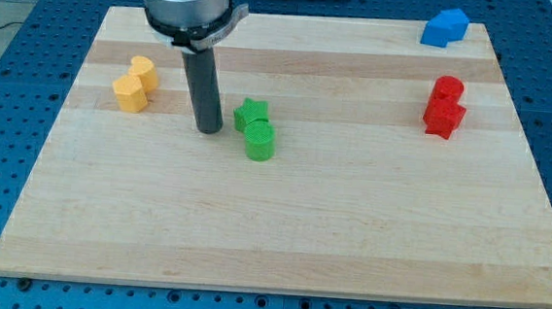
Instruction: Push the green star to the center of the board
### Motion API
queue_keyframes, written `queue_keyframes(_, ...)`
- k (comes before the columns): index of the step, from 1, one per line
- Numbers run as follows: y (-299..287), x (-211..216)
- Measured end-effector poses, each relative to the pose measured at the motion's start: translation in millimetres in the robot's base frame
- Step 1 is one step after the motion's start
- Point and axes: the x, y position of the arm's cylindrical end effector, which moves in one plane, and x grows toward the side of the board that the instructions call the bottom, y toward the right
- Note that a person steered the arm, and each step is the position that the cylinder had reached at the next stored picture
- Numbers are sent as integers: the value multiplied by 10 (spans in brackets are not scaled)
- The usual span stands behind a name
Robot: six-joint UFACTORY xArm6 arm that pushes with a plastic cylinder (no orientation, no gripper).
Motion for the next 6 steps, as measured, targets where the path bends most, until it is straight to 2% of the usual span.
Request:
queue_keyframes(2,525,-75)
queue_keyframes(3,401,-82)
queue_keyframes(4,-82,53)
queue_keyframes(5,-134,523)
queue_keyframes(6,61,848)
